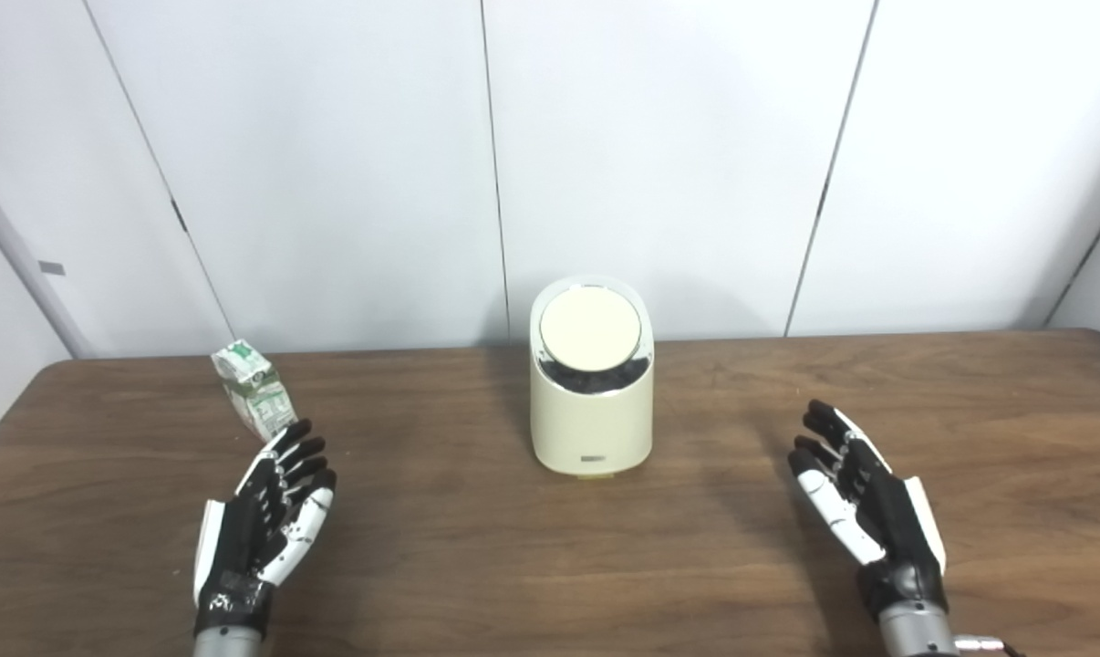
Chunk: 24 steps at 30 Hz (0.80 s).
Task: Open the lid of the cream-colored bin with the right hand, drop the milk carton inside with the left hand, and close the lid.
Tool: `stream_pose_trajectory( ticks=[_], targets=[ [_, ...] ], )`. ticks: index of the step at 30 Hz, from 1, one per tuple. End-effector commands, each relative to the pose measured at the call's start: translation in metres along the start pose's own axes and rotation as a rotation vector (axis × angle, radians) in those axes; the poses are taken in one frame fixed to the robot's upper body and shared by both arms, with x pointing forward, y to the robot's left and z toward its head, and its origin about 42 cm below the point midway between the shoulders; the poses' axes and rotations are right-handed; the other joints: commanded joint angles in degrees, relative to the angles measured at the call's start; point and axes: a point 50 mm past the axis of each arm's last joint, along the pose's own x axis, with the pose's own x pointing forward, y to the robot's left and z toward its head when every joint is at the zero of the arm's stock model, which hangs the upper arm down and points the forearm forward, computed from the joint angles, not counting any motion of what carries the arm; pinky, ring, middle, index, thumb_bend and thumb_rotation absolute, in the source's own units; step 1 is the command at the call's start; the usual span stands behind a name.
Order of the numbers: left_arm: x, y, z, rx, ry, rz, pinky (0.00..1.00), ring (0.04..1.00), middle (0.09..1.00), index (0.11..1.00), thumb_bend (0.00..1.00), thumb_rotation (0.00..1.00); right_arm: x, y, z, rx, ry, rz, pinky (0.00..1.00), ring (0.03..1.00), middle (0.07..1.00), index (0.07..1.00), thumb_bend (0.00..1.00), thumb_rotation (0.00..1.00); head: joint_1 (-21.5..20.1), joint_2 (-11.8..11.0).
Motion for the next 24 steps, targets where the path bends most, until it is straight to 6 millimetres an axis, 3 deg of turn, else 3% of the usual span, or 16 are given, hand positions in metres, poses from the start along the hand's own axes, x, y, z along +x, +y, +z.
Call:
stream_pose_trajectory(
  ticks=[1, 6, 10, 14, 20, 24],
  targets=[
    [-0.017, -0.005, -0.01, -0.004, 0.039, 0.003, 0.71, 0.784, 0.819, 0.899, 0.42, 0.44, 0.007, -0.001, 0.017, 0.023, -0.074, 0.011, 0.76, 0.857, 0.885, 0.856, 0.45, 0.61, -0.2, -0.6],
    [-0.021, -0.007, -0.007, -0.014, 0.05, 0.009, 0.72, 0.79, 0.824, 0.905, 0.37, 0.39, 0.015, -0.005, 0.027, 0.016, -0.091, 0.033, 0.78, 0.878, 0.899, 0.866, 0.45, 0.63, -0.4, -2.4],
    [-0.023, -0.01, -0.006, -0.011, 0.051, 0.002, 0.72, 0.794, 0.825, 0.911, 0.38, 0.38, 0.025, -0.006, 0.038, 0.021, -0.093, 0.03, 0.8, 0.878, 0.901, 0.872, 0.47, 0.58, -0.5, -3.7],
    [-0.025, -0.013, -0.007, -0.032, 0.051, 0.003, 0.73, 0.798, 0.826, 0.911, 0.36, 0.33, 0.038, -0.004, 0.053, 0.031, -0.112, 0.056, 0.81, 0.856, 0.909, 0.885, 0.56, 0.49, -0.6, -5.1],
    [-0.027, -0.017, -0.006, -0.033, 0.055, 0.004, 0.73, 0.804, 0.827, 0.91, 0.33, 0.27, 0.056, 0.001, 0.071, -0.003, -0.186, 0.08, 0.74, 0.803, 0.898, 0.867, 0.68, 0.5, -0.1, -6.1],
    [-0.03, -0.018, -0.005, -0.034, 0.057, 0.007, 0.75, 0.815, 0.836, 0.917, 0.27, 0.16, 0.065, 0.008, 0.087, -0.01, -0.225, 0.083, 0.74, 0.865, 0.91, 0.867, 0.79, 0.5, 0.3, -6.1]
  ],
)
